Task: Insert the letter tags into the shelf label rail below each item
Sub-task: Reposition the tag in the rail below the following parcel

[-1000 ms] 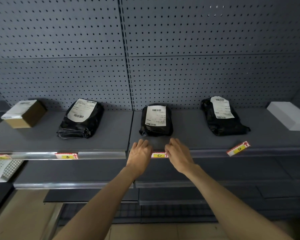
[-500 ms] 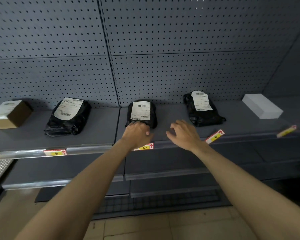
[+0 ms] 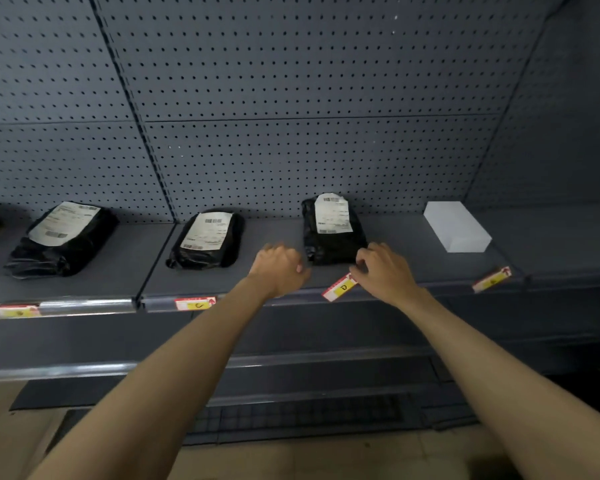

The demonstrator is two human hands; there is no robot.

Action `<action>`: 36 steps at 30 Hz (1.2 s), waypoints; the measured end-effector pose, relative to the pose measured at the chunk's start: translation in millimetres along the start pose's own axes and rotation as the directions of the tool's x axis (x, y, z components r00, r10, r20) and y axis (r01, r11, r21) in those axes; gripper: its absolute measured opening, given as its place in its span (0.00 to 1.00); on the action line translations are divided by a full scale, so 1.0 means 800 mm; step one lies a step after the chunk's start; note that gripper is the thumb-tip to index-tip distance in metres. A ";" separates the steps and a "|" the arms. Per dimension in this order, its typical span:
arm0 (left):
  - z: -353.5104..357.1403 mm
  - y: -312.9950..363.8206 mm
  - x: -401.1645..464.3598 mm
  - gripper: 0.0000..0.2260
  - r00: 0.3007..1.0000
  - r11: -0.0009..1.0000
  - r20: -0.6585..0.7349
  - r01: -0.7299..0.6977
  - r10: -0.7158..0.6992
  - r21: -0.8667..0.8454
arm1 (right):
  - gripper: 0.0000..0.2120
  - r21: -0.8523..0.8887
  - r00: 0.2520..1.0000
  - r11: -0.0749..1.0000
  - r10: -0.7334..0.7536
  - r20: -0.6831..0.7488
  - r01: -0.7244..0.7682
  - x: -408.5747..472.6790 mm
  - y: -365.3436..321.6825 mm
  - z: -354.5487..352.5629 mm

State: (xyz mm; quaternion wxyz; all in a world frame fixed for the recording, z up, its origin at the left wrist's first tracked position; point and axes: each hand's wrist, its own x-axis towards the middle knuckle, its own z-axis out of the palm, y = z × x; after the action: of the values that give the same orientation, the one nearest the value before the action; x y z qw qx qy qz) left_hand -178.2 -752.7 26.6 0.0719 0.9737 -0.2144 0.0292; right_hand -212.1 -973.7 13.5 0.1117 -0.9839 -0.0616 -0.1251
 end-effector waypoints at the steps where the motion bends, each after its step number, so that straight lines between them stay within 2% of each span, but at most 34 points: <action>1: 0.006 0.014 0.002 0.14 1.000 1.000 0.005 0.004 -0.004 -0.001 | 0.11 0.008 1.000 1.000 -0.012 0.009 0.012 -0.002 0.012 0.002; 6: 0.041 0.051 0.010 0.09 1.000 1.000 0.002 0.021 -0.021 0.021 | 0.10 0.028 0.996 0.996 -0.088 0.033 0.087 -0.004 0.038 0.024; 10: 0.080 0.054 0.021 0.10 0.999 0.995 -0.016 0.036 -0.035 0.092 | 0.08 0.034 0.989 0.990 -0.139 0.043 0.138 -0.001 0.039 0.044; 13: 0.105 0.057 0.026 0.11 0.997 0.994 -0.031 0.074 -0.072 0.083 | 0.09 0.048 0.983 0.983 -0.177 0.044 0.175 0.001 0.040 0.058; 18: 0.132 0.067 0.024 0.07 0.982 0.994 -0.154 0.110 -0.108 0.005 | 0.04 0.050 0.983 0.983 -0.181 0.021 0.179 0.004 0.049 0.071; 21: 0.133 0.065 0.026 0.07 0.979 0.999 -0.198 0.051 -0.047 0.014 | 0.03 0.042 0.983 0.982 -0.185 0.019 0.184 0.001 0.055 0.073; 24: 0.125 0.063 0.031 0.05 0.979 0.994 -0.195 -0.039 0.060 0.106 | 0.02 0.026 0.984 0.985 -0.174 0.025 0.173 0.000 0.060 0.075; 27: 0.122 0.063 0.034 0.01 0.979 0.991 -0.186 -0.067 0.088 0.117 | 0.02 0.008 0.988 0.989 -0.150 0.024 0.150 -0.004 0.063 0.080; 32: 0.127 0.063 0.038 0.05 0.987 0.984 -0.103 -0.106 0.122 0.143 | 0.01 -0.051 0.986 0.987 -0.145 0.076 0.150 -0.010 0.064 0.086; 36: 0.106 0.069 0.044 0.09 0.987 0.991 -0.104 -0.117 0.124 0.069 | 0.05 -0.012 0.989 0.991 -0.132 0.063 0.133 -0.009 0.071 0.065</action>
State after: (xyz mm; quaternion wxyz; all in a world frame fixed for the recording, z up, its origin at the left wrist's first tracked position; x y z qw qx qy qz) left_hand -167.0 -829.7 -46.7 0.0507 0.9577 -0.2675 0.0927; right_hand -198.1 -1016.8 -49.3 0.0934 -0.9819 -0.1292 -0.1020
